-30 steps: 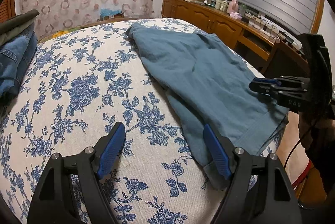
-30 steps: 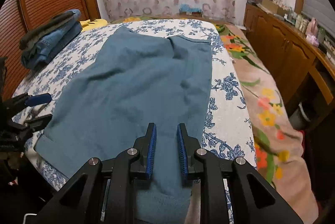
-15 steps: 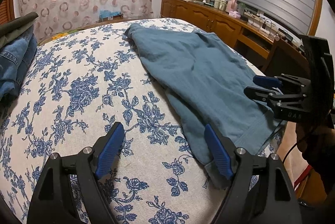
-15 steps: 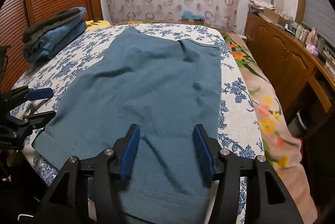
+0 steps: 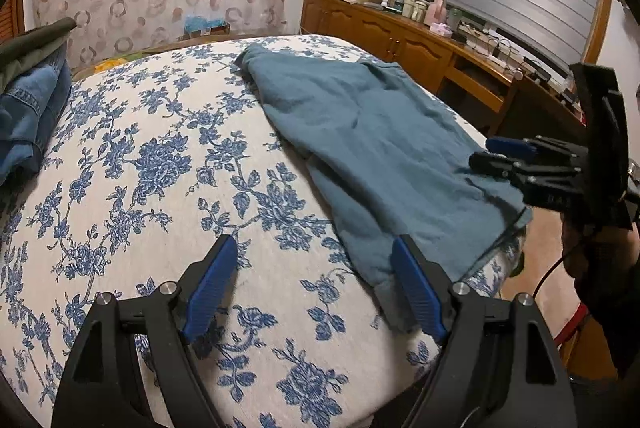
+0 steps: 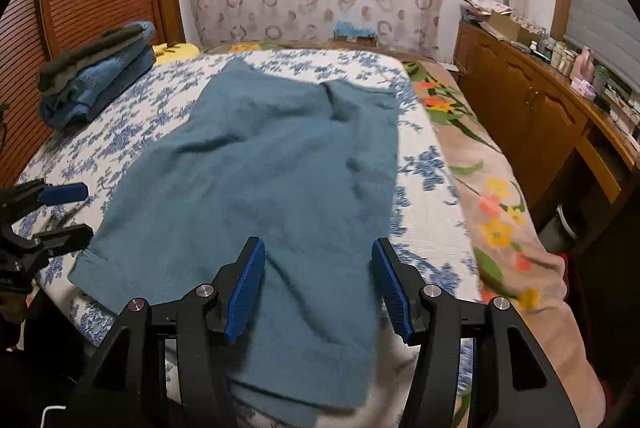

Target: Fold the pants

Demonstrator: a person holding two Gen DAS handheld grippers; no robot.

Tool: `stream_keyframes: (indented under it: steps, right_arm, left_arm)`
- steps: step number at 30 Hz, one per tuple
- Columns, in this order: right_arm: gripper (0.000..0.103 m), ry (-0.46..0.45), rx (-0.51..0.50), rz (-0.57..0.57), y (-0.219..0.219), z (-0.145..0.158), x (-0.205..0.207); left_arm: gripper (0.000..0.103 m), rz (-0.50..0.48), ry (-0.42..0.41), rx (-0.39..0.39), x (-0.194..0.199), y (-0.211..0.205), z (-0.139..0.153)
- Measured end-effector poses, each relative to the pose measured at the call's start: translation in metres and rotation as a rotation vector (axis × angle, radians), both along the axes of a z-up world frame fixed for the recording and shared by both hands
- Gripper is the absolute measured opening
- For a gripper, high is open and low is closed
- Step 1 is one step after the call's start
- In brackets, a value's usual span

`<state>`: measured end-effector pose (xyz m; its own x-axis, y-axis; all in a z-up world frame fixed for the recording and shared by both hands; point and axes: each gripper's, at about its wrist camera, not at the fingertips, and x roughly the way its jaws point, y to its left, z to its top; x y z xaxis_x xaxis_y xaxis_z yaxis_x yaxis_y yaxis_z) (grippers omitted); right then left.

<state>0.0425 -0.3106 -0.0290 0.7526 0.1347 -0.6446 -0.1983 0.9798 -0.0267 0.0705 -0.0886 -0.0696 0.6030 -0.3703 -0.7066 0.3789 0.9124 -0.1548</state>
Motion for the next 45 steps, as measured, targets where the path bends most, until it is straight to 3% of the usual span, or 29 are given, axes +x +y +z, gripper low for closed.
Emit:
stream_keyframes:
  steps: [13,18,24,29,35,37,40,45]
  right_arm:
    - [0.058,0.033,0.022,0.008,-0.017,-0.002,-0.023]
    - [0.057,0.05,0.037,0.026,-0.017,-0.003,-0.024]
    - [0.049,0.06,0.053,0.039,-0.021,-0.002,-0.029]
    - [0.041,0.076,0.084,0.051,-0.023,-0.003,-0.029]
    - [0.032,0.071,0.099,0.053,-0.021,0.001,-0.033]
    - [0.02,0.065,0.104,0.06,-0.02,0.004,-0.035]
    - [0.014,0.046,0.11,0.067,-0.019,0.008,-0.039]
    - [0.013,0.044,0.112,0.086,-0.012,0.011,-0.045]
  left_arm:
    - [0.077,-0.071,0.013,-0.007,-0.021,-0.013,-0.001]
    - [0.058,-0.093,0.026,-0.029,-0.025,-0.015,-0.003]
    - [0.04,-0.126,0.027,-0.042,-0.028,-0.024,-0.004]
    - [0.018,-0.132,0.024,-0.06,-0.027,-0.024,-0.002]
    - [0.015,-0.133,-0.021,-0.1,-0.031,-0.018,0.015]
    - [0.015,-0.133,-0.031,-0.106,-0.032,-0.016,0.019]
    - [0.015,-0.132,-0.032,-0.111,-0.032,-0.013,0.022]
    - [0.015,-0.116,-0.006,-0.108,-0.028,-0.009,0.015]
